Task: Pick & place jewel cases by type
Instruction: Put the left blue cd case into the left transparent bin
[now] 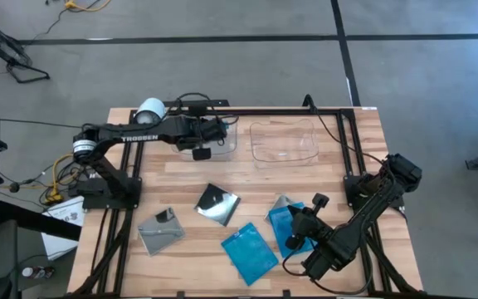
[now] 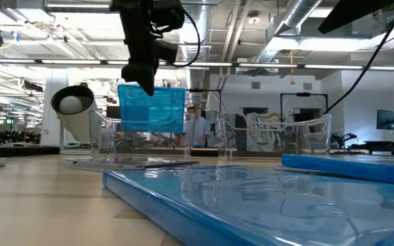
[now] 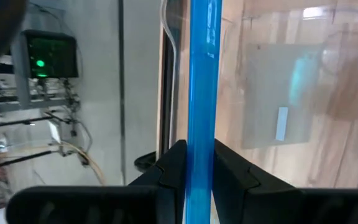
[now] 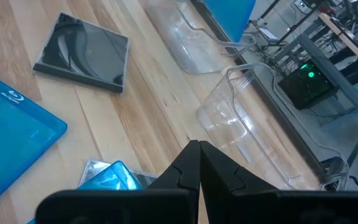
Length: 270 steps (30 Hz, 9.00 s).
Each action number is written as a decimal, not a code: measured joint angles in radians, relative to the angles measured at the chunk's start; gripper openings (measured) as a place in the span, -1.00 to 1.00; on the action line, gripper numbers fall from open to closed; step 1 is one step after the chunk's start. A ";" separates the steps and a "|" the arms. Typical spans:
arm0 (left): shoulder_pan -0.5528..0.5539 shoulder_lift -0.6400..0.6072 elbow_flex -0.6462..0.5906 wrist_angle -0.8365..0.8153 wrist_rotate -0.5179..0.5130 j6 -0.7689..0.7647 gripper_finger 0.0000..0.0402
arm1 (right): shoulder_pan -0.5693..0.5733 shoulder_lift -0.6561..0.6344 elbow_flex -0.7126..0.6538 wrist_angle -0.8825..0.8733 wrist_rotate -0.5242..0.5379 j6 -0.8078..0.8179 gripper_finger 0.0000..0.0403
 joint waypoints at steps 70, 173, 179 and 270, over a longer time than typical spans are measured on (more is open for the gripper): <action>0.080 0.001 -0.158 0.120 0.152 0.060 -0.27 | -0.001 0.000 0.000 0.009 -0.008 -0.003 -1.00; -1.080 0.549 0.053 0.585 -0.102 -0.049 -0.36 | -0.224 0.106 -0.217 1.029 -0.613 -0.589 -1.00; -1.070 0.554 0.055 0.582 -0.104 -0.039 -0.36 | -0.233 0.106 -0.217 1.023 -0.655 -0.566 -1.00; -1.067 0.556 0.080 0.356 -0.271 -0.117 -0.36 | -0.213 0.075 -0.219 0.842 -0.704 -0.588 -1.00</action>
